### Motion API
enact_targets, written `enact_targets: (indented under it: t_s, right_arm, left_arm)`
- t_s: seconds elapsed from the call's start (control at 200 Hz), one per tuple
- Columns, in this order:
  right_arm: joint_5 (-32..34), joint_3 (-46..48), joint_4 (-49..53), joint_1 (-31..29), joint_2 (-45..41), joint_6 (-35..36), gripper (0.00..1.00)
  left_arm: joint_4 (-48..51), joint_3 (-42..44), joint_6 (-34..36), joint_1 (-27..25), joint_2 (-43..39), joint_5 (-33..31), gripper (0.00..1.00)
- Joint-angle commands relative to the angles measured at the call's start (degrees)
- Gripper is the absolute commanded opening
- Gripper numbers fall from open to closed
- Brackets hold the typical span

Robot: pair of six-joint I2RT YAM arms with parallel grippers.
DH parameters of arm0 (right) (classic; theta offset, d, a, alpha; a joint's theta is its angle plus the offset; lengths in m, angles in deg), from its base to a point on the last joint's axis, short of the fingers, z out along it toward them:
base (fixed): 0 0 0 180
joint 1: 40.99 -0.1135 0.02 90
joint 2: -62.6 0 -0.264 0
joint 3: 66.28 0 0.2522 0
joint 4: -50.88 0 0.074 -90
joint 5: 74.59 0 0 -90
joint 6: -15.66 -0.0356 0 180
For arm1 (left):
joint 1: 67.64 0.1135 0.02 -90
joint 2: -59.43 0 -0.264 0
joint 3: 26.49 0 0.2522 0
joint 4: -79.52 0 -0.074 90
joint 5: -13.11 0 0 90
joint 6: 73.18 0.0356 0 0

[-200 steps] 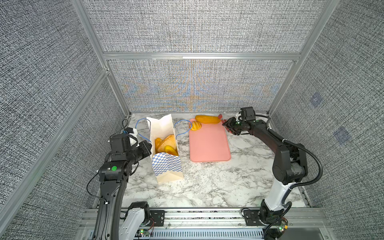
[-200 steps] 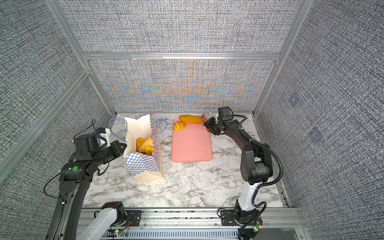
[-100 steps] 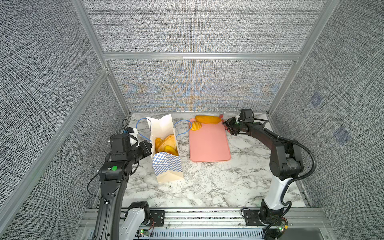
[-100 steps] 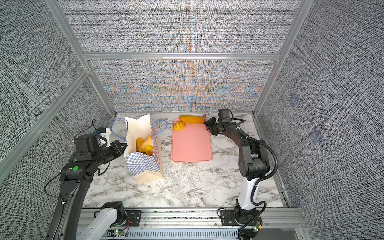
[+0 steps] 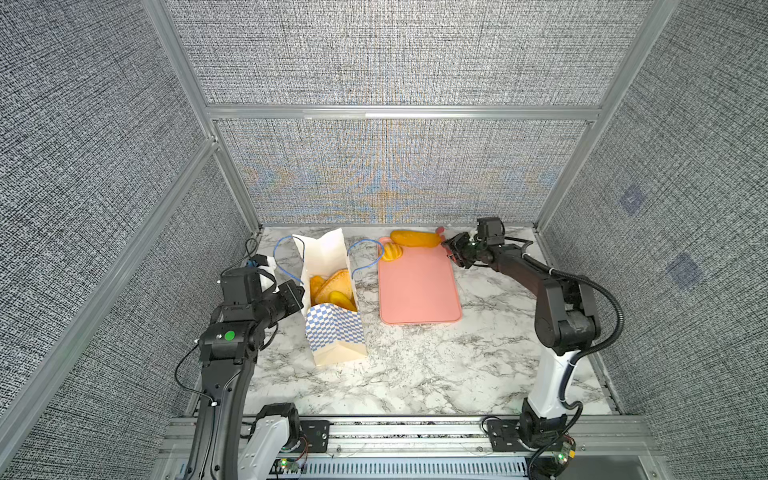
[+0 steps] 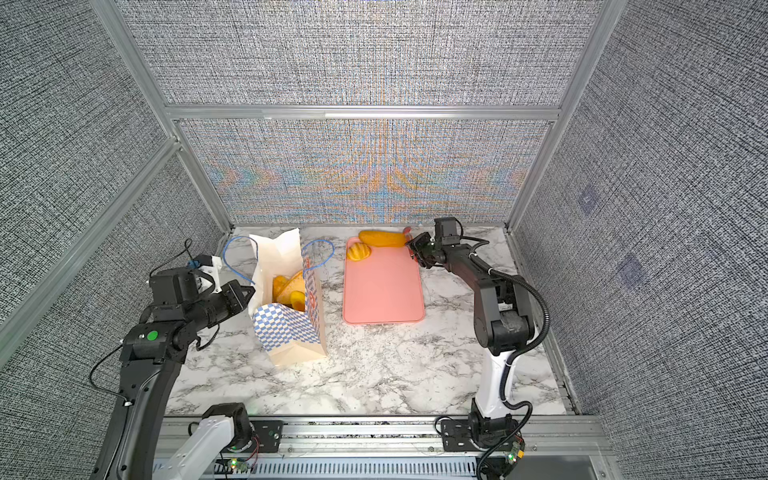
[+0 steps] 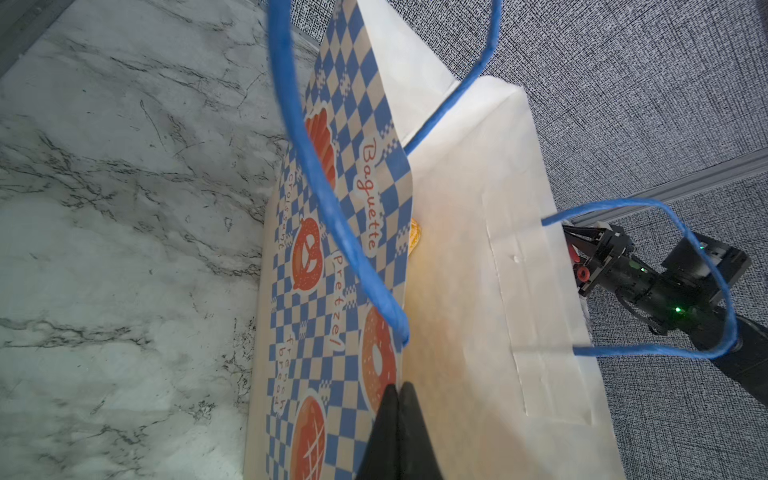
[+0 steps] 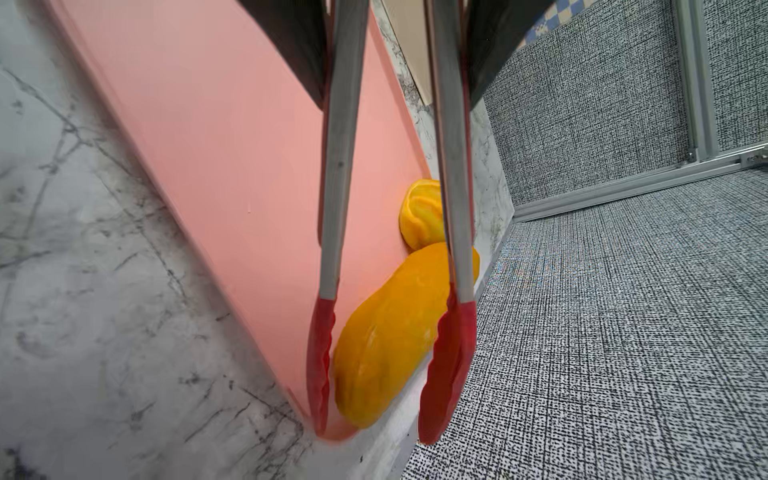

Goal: Place the fake bread into the paper bag
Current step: 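Lower the open tongs around the long yellow loaf on the tray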

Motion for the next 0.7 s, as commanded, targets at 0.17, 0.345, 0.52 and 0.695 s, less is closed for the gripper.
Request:
enact_targets:
  t_s: [0.17,0.345,0.52,0.695]
  right_arm:
    - [-0.77,-0.82,-2.54,-0.81,1.11,-0.68,0.48]
    - [-0.86,-1.07,-3.21,-0.96,2.12,-1.17,0.47]
    - [-1.26,-2.09,-3.93,-0.99,3.41,-1.77,0.46]
    - [-1.46,-2.41,-4.31,-0.96,4.14,-2.09,0.42]
  left_arm:
    - [0.0,-0.18,0.43,0.02,0.3,-0.4,0.02]
    - [0.2,-0.32,0.36,0.02,0.3,-0.45,0.02]
    - [0.42,-0.39,0.49,0.02,0.3,-0.54,0.02]
    - [0.37,-0.39,0.4,0.02,0.26,-0.53,0.02]
